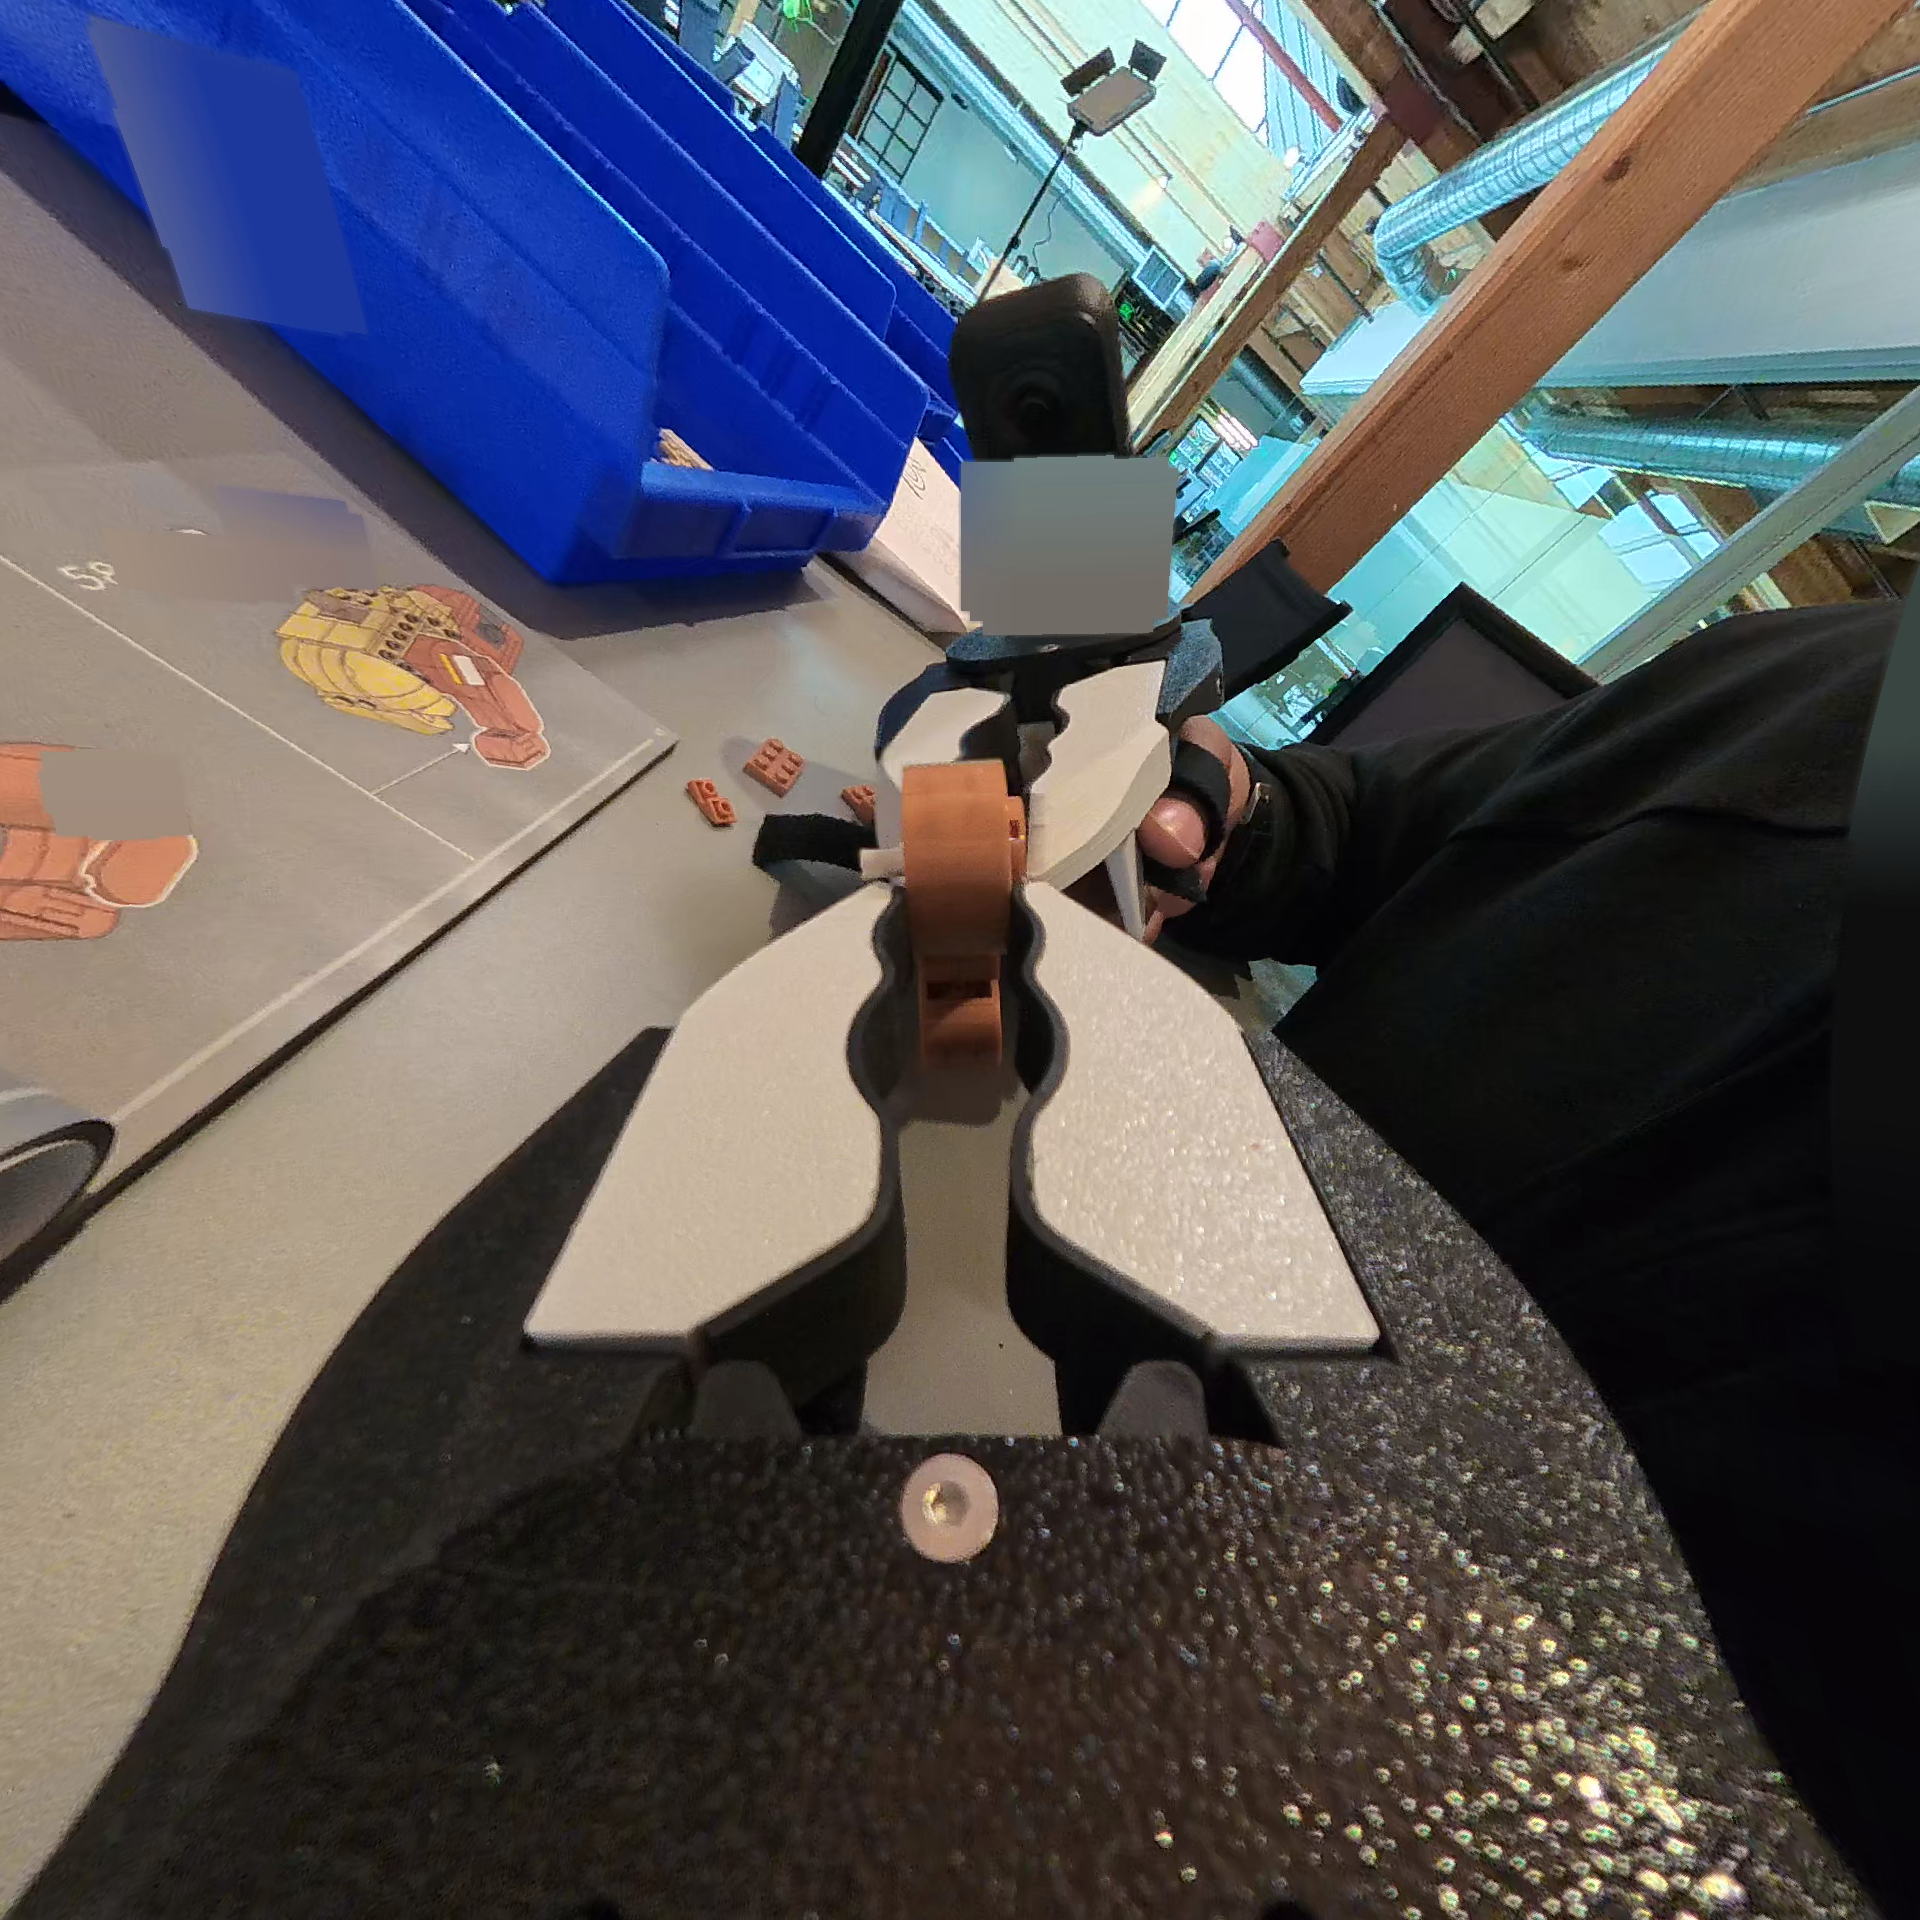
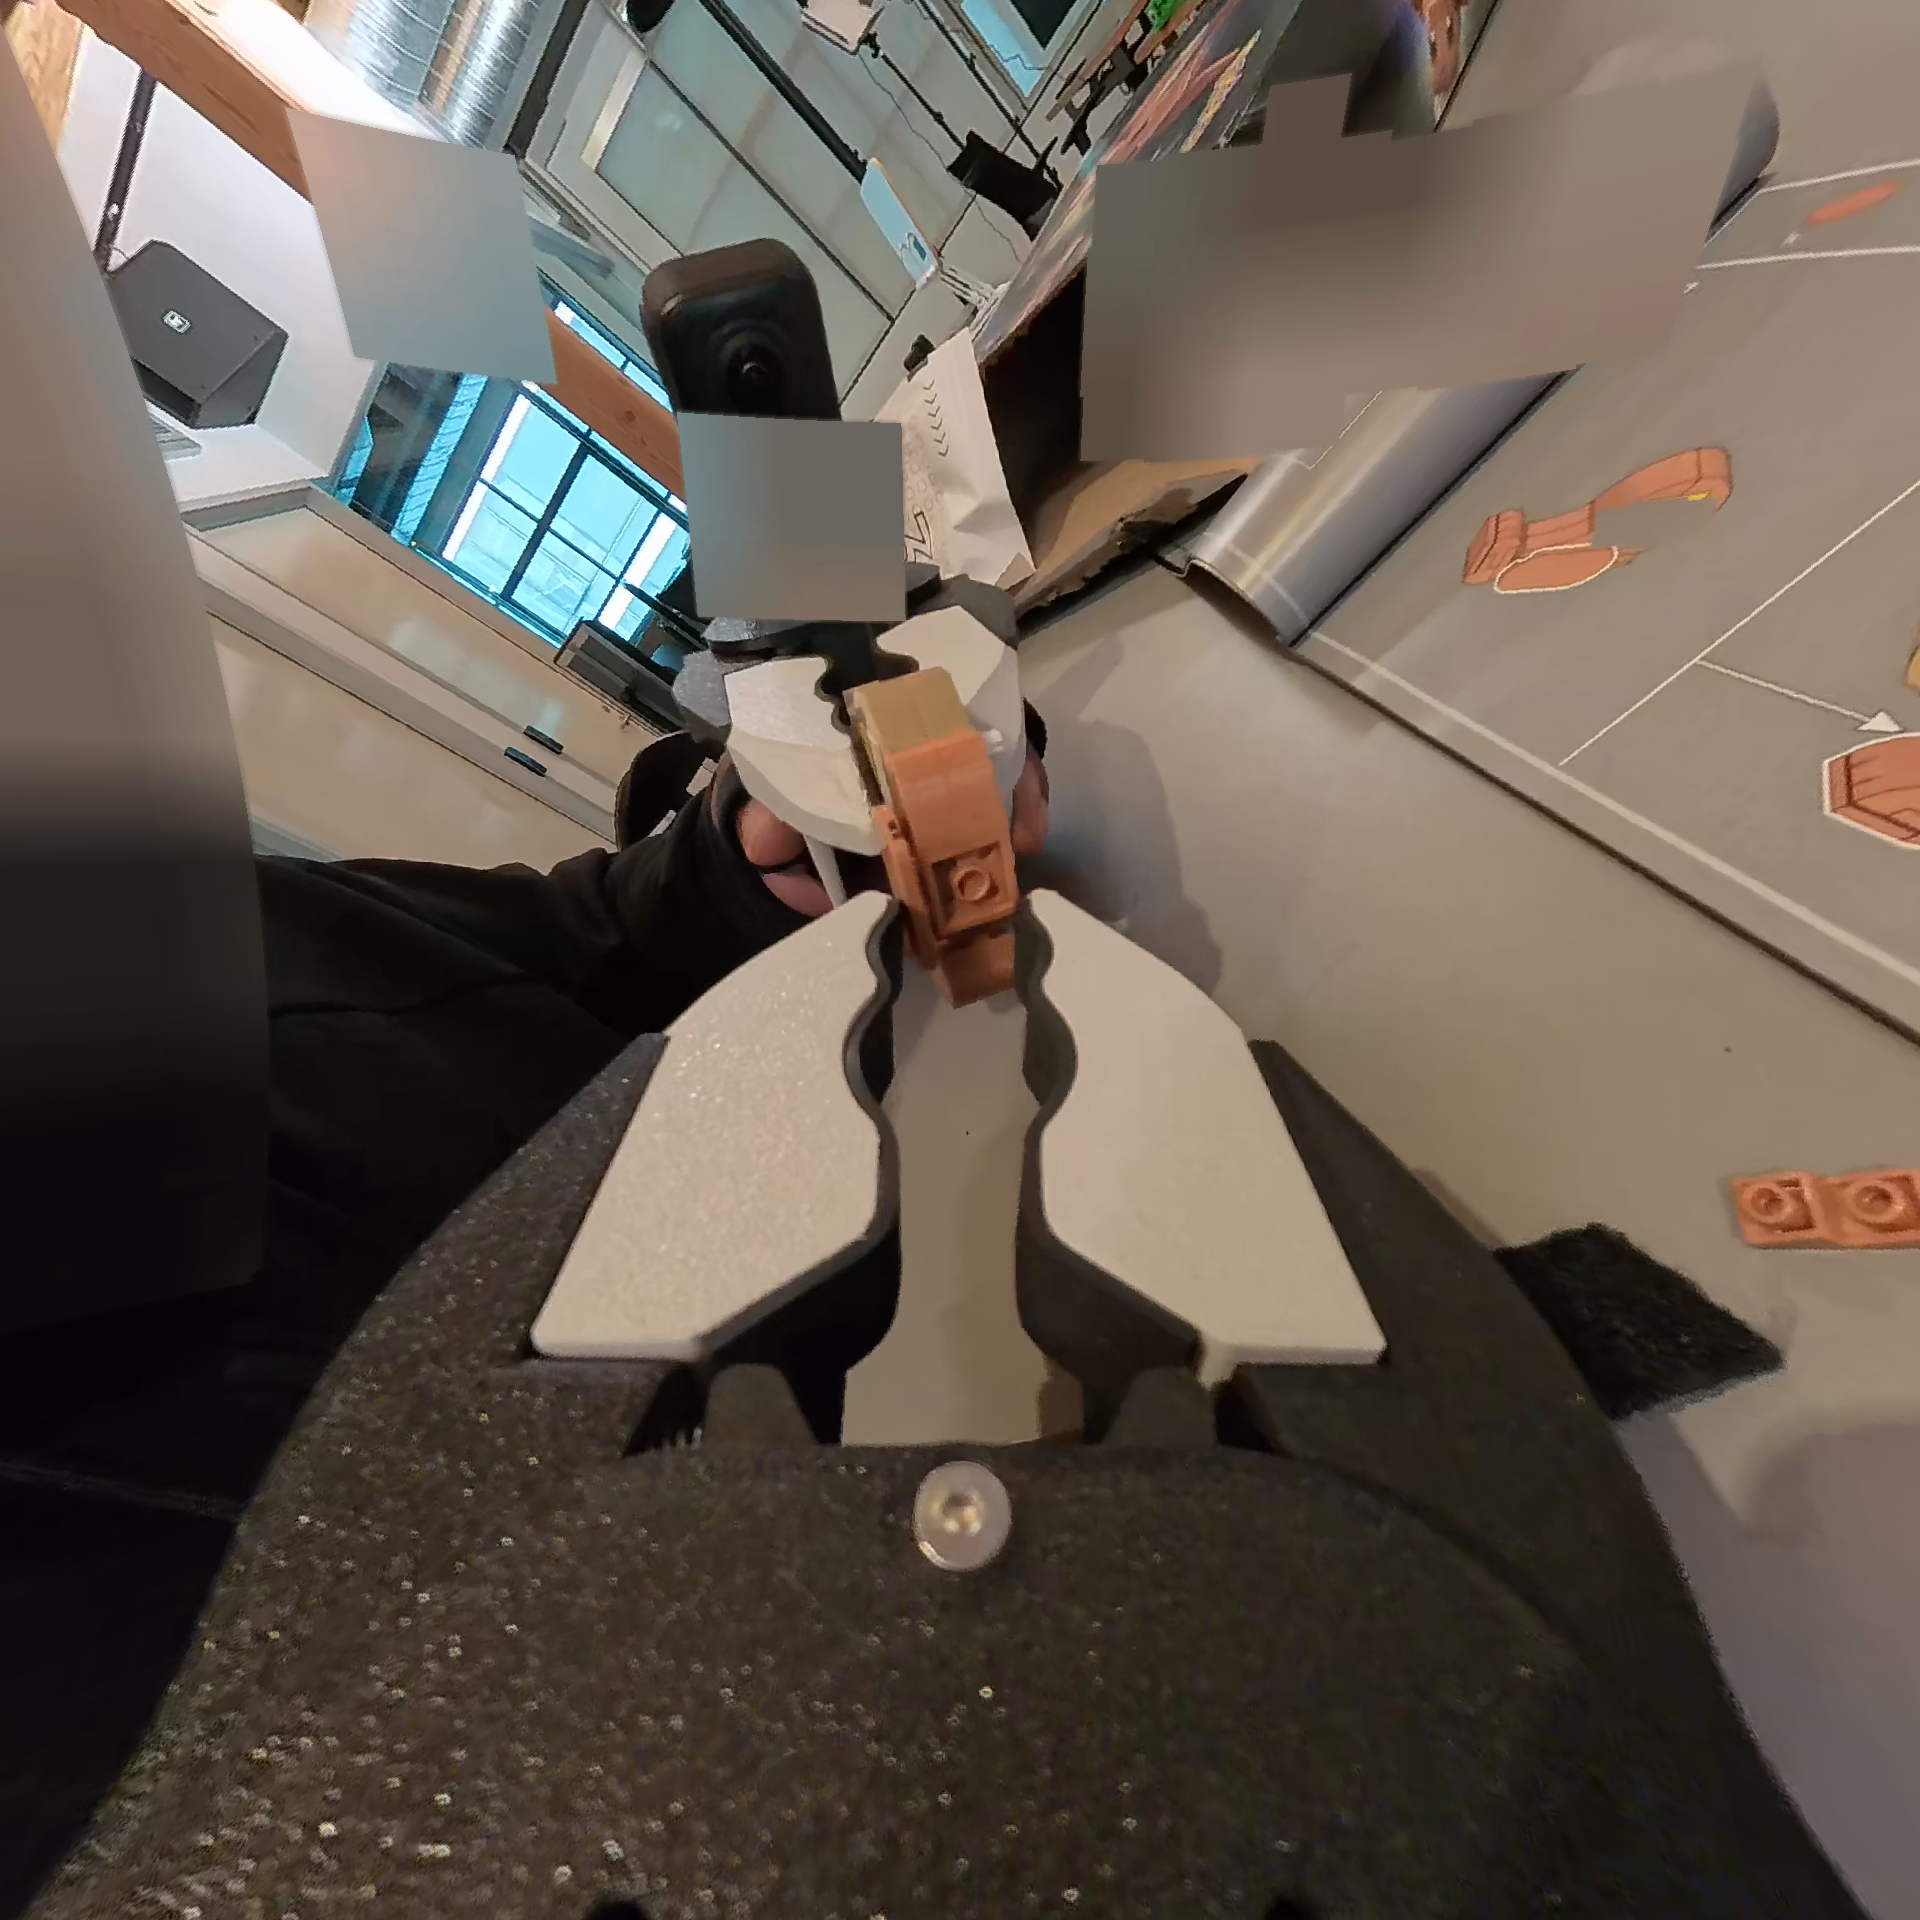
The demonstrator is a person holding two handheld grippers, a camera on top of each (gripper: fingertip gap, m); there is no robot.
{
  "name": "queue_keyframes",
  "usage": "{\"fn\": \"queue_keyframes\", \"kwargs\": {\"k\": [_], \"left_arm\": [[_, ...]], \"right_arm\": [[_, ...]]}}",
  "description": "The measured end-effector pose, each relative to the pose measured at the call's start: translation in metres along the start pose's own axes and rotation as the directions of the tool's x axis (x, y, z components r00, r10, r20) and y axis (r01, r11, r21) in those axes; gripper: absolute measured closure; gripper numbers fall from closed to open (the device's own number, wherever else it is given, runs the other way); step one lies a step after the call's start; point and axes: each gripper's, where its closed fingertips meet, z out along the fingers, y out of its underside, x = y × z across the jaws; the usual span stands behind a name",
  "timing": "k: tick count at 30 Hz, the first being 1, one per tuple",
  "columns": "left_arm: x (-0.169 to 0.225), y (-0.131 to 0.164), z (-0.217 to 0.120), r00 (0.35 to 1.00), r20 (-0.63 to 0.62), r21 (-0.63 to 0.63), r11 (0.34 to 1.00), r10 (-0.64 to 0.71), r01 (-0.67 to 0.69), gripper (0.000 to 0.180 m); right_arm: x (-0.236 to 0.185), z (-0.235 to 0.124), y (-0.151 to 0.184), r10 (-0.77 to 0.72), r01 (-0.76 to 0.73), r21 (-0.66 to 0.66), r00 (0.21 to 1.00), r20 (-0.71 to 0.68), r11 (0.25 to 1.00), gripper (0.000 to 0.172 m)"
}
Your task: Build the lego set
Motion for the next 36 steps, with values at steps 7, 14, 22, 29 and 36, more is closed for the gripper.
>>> {"fn": "queue_keyframes", "kwargs": {"k": [7, 14, 22, 29, 36], "left_arm": [[0.0025, 0.0001, 0.0011, 1.000, 0.000, -0.001, 1.000, 0.031, -0.031, 0.164], [0.0015, -0.0031, -0.0008, 0.999, 0.005, 0.014, 0.999, 0.041, -0.041, 0.164], [0.0016, -0.0030, -0.0007, 0.999, 0.012, 0.013, 0.999, 0.052, -0.052, 0.164], [0.0016, -0.0036, -0.0008, 0.997, 0.021, 0.015, 0.998, 0.068, -0.069, 0.164], [0.0016, -0.0009, 0.0006, 0.996, 0.029, -0.006, 0.996, 0.085, -0.085, 0.164]], "right_arm": [[-0.0020, 0.0005, -0.0015, -0.038, 0.038, 0.014, 0.999, -0.006, 0.999, 0.150], [-0.0025, -0.0004, -0.0017, -0.031, 0.030, 0.017, 1.000, 0.002, 0.999, 0.154], [-0.0017, 0.0003, -0.0007, -0.038, 0.038, 0.013, 0.999, -0.010, 0.999, 0.152], [-0.0012, 0.0008, 0.0000, -0.040, 0.040, 0.010, 0.999, -0.018, 0.999, 0.152], [-0.0010, -0.0002, -0.0029, -0.040, 0.040, 0.030, 0.999, -0.023, 0.999, 0.151]]}}
